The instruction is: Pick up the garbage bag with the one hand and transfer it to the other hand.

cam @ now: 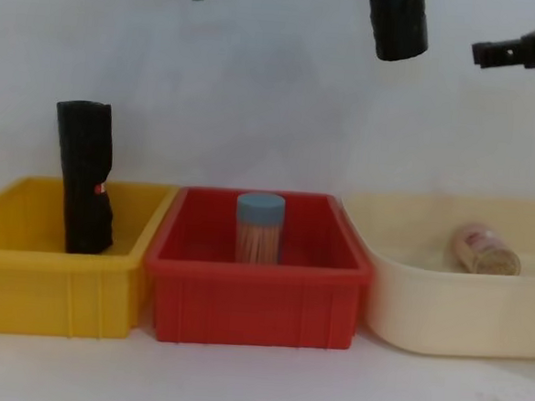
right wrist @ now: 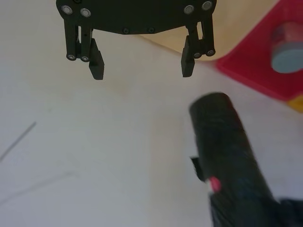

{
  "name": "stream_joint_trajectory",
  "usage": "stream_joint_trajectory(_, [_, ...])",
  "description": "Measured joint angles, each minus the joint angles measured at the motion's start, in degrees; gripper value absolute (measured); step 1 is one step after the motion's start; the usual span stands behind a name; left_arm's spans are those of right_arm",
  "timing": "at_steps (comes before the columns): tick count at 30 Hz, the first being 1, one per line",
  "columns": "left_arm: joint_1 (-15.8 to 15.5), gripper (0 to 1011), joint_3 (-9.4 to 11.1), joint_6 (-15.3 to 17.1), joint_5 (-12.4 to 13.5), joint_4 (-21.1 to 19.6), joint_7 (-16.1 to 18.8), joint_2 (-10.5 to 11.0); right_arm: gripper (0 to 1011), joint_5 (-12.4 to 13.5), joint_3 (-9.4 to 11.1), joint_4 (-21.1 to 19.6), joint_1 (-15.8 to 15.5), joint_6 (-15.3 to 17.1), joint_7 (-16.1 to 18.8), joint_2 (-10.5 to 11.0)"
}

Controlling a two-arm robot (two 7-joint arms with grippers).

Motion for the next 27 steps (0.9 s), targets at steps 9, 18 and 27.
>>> stream_joint_trajectory(9, [-0.34, 382, 0.11, -0.3, -0.07, 0.82, -0.29, -0.34, 999, 2.65, -0.06, -1.64, 0.84, -1.27, 4.47, -0.08])
stream_joint_trajectory(18, [-0.5, 382, 0.16, -0.48, -0.12, 1.15, -0.42, -0.49, 999, 6.15, -0.36, -2.45, 2.24, -1.93, 9.18, -0.47])
stream_joint_trajectory(27, [-0.57, 382, 0.21, -0.55, -0.13, 1.34, -0.48, -0.54, 999, 8.54, -1.28, -1.98, 4.07, -1.64, 12.24, -1.02])
